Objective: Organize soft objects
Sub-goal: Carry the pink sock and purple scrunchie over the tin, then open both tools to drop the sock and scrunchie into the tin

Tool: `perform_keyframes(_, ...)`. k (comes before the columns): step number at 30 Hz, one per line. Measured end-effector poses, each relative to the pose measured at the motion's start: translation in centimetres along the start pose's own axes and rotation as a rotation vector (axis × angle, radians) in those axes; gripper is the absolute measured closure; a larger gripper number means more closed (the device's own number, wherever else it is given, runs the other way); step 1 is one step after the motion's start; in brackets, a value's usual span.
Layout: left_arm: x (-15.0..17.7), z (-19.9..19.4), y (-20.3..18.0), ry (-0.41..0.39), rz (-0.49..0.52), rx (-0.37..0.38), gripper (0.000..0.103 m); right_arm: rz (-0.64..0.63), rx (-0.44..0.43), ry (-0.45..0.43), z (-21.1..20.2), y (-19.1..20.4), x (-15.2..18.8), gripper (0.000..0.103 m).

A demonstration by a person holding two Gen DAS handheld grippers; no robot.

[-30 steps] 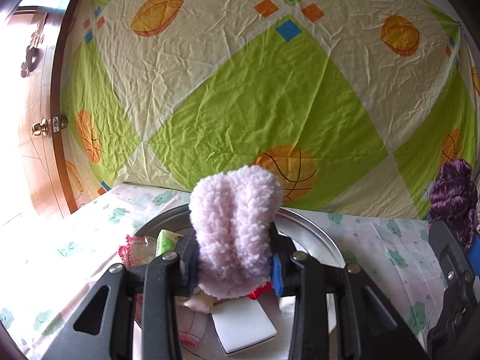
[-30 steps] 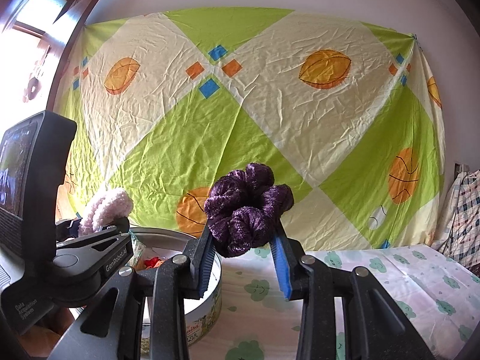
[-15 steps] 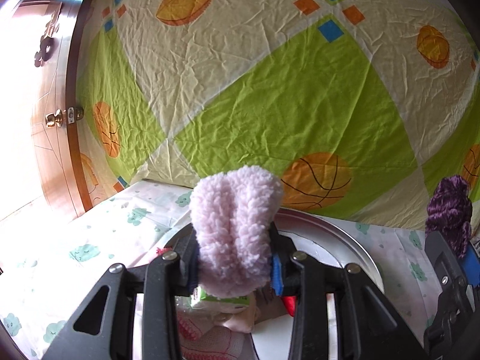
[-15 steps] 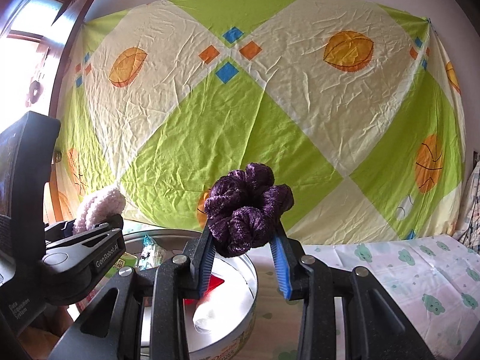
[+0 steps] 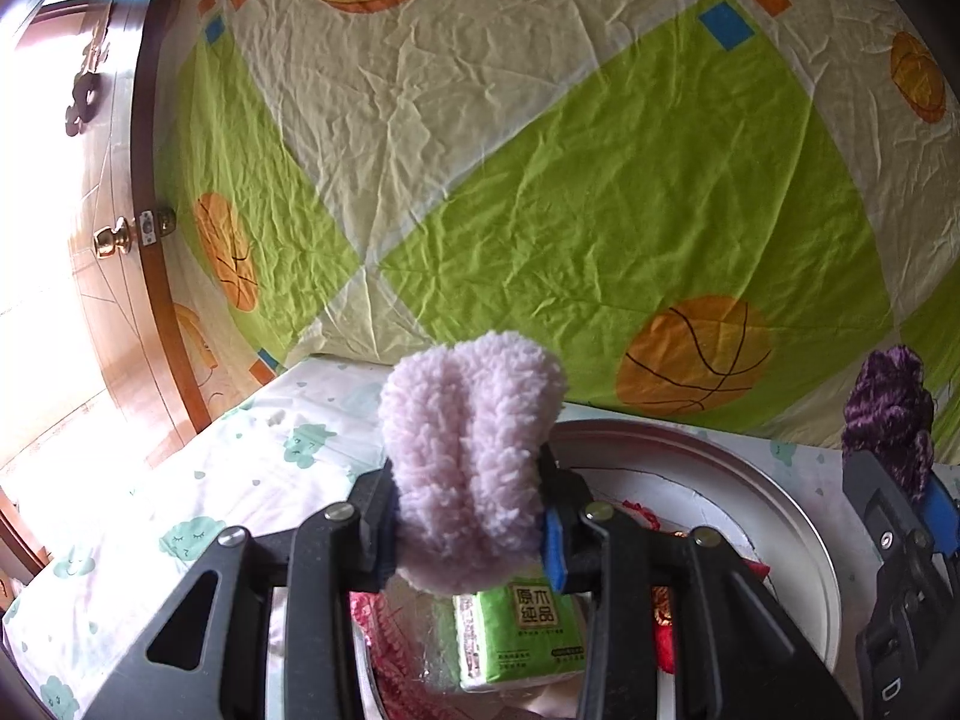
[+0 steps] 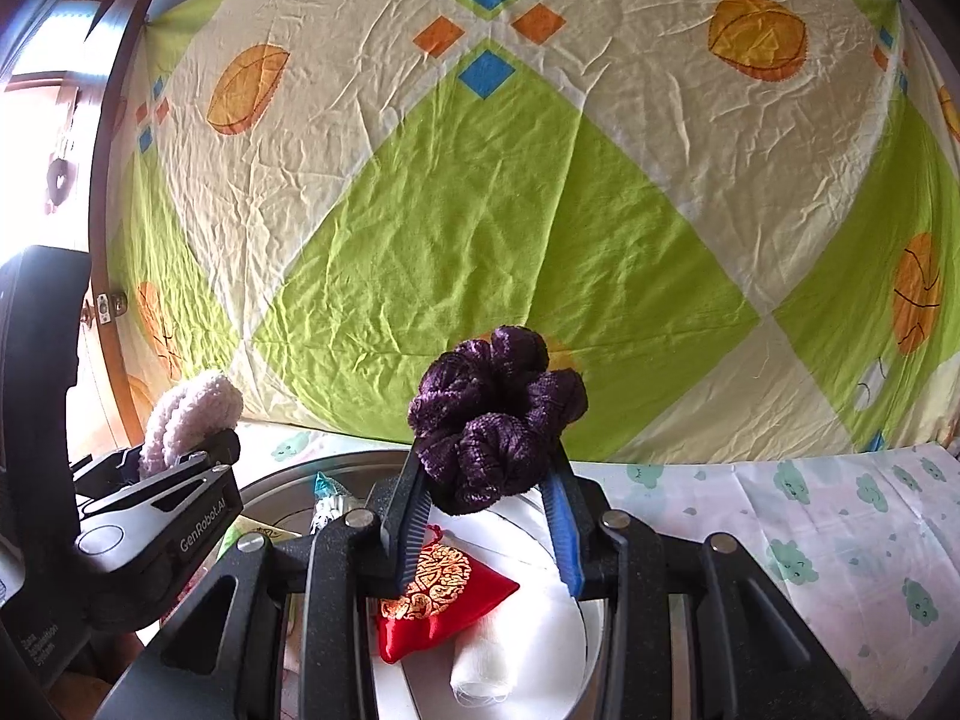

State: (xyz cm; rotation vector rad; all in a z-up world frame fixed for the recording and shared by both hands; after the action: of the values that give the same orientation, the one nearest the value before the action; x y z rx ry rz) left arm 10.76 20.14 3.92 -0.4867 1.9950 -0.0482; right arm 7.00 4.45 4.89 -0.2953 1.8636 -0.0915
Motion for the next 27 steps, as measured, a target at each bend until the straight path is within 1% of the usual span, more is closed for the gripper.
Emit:
perform_keyframes(6, -0.7, 1.8, 0.7, 0.055, 0.0, -0.04, 0.068, 0.02, -0.053, 0.086, 2.6, 0.5, -0.8, 0.065)
perform_keyframes(8, -0.8, 2.3, 0.8, 0.07, 0.003, -0.046, 0.068, 0.009, -0.069, 0.111, 3.4, 0.7, -1.2, 0.065)
perform_keyframes(13, -0.9, 3.6, 0.9, 0.111, 0.025, -0.048, 0.068, -0.004, -0.11, 0.165, 5.0, 1.3, -1.7, 0.065)
perform_keyframes(18, -0.5, 4.9, 1.6, 0.177, -0.002, -0.04, 0.068, 0.008, -0.15, 0.229, 6.7, 1.5, -2.0, 0.065)
perform_keyframes(20, -0.5, 5.1, 1.8, 0.188, -0.004, -0.042, 0.068, 0.004, -0.163, 0.257, 7.3, 1.7, -2.1, 0.065)
perform_keyframes(27, -0.1, 5.7, 1.7, 0.218, 0.019, -0.053, 0.068, 0.051, -0.229, 0.369, 10.0, 2.3, -1.6, 0.065)
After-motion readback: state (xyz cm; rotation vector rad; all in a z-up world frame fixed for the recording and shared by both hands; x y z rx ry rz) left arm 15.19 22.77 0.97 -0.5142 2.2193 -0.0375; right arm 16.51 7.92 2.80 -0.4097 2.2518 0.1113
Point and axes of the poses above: each gripper's, at about its wrist camera, not at the fingertips, and z roughly the way its jaws point, y to its left, x to its underside, the point moved 1 cm from there along z, roughly the way its jaws point, and after that the axes turned 14 degrees about -z, right-handed, at the moved point
